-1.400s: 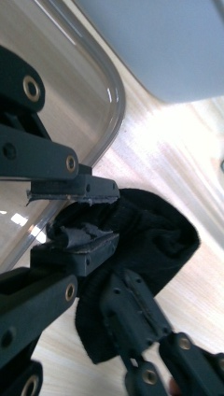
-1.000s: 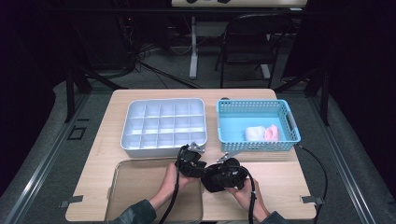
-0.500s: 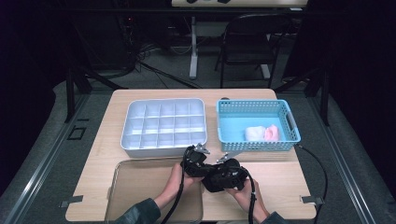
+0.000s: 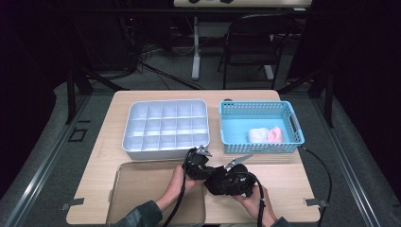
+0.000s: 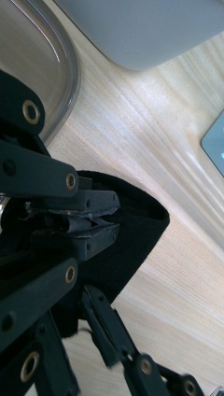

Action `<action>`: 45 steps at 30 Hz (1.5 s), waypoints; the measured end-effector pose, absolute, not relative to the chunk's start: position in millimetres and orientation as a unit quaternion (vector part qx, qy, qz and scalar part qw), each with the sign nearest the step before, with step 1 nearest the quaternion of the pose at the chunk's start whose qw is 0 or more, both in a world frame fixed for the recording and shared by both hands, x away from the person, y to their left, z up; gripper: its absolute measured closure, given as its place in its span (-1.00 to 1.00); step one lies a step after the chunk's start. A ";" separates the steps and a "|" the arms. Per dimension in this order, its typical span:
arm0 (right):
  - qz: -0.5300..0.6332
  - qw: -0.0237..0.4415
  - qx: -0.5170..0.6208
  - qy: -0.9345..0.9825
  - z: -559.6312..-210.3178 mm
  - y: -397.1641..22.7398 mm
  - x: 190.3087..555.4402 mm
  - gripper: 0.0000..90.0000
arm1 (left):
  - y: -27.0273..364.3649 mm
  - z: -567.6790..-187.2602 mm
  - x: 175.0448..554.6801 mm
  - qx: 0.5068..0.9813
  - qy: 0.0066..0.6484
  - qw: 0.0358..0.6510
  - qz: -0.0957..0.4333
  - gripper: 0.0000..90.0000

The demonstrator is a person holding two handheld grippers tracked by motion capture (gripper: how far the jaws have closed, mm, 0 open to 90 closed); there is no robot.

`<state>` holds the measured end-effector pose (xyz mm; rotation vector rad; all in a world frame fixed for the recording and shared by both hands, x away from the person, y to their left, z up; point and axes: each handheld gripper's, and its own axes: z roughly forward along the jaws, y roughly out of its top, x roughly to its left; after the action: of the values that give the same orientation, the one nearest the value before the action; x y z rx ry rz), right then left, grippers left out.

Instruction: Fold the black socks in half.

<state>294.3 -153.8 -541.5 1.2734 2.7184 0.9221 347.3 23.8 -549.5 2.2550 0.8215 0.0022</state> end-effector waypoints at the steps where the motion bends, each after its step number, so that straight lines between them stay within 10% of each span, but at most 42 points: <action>1: 0.283 0.009 0.403 0.870 -541.1 -152.6 293.6 0.61 | 24.9 -549.4 348.0 0.875 0.322 0.362 -0.002 0.70; 12: 0.284 0.013 0.404 0.869 -546.3 -149.6 293.5 0.80 | 33.4 -545.1 349.9 0.869 0.348 0.353 -0.003 -0.11; 19: 0.276 0.015 0.397 0.875 -545.5 -149.5 295.4 0.81 | 28.1 -554.4 353.0 0.868 0.359 0.343 -0.030 -0.29; 45: 0.273 0.025 0.394 0.877 -548.0 -147.1 295.0 0.83 | 28.7 -569.1 359.3 0.848 0.375 0.350 -0.130 0.37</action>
<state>295.0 -147.1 -548.0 1.2174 2.7123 0.8449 359.3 28.7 -569.1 2.1975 0.9708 -0.3379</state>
